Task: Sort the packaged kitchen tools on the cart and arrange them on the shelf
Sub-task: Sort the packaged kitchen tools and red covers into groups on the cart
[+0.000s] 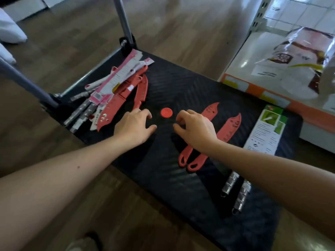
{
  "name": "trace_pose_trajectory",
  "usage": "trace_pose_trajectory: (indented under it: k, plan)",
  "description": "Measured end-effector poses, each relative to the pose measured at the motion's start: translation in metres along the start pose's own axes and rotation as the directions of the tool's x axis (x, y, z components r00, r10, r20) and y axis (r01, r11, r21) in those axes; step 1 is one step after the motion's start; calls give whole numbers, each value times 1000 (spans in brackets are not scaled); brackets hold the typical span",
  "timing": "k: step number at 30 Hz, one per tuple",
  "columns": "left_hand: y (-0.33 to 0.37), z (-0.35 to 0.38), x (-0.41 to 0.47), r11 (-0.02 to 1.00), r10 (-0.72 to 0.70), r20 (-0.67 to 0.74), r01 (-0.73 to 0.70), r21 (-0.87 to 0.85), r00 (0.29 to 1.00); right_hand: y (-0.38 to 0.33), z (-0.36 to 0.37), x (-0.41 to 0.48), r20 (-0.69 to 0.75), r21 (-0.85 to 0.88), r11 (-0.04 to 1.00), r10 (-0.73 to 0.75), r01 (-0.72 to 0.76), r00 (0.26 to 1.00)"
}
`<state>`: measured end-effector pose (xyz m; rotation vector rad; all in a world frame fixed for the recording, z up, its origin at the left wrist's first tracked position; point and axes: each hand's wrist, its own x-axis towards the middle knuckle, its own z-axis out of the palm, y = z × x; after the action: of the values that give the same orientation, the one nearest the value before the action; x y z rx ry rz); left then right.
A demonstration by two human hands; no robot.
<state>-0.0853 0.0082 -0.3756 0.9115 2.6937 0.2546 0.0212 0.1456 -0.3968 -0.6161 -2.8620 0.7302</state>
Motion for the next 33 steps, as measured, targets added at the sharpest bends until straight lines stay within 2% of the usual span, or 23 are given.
trace_pose_trajectory:
  k: [4, 8, 13, 15, 17, 20, 23, 27, 30, 33]
  plan:
    - [-31, -7, 12, 1000, -1, -65, 0, -5, 998, -30, 21, 19, 11, 40, 999, 15, -15, 1000]
    - [-65, -21, 29, 993, 39, -121, -26, 111, 992, -56, 44, 40, 40, 42, 998, 37, -39, 999]
    - [-75, -38, 74, 962, 196, -186, -151, 229, 963, -78, 58, 70, 32, 153, 956, 250, -252, 968]
    - [-77, -40, 93, 927, 265, -151, -208, 311, 952, -81, 64, 76, 65, 143, 942, 296, -303, 953]
    - [-82, -44, 109, 842, 359, -46, -302, 448, 932, -84, 67, 79, 81, 121, 934, 330, -338, 941]
    - [-88, -52, 129, 698, 489, 85, -447, 560, 868, -89, 67, 83, 74, 72, 933, 347, -353, 935]
    - [-89, -52, 138, 481, 573, 263, -579, 658, 776, -98, 71, 86, 50, 16, 937, 347, -348, 936]
    - [-80, -57, 147, 263, 645, 407, -688, 676, 646, -102, 72, 83, 90, 136, 891, 424, -433, 901]
    - [-71, -54, 146, 73, 702, 461, -699, 711, 543, -96, 65, 68, 122, 254, 832, 479, -493, 870]
    - [-60, -54, 138, -27, 736, 509, -731, 682, 447, -95, 55, 47, 125, 259, 809, 514, -528, 849]
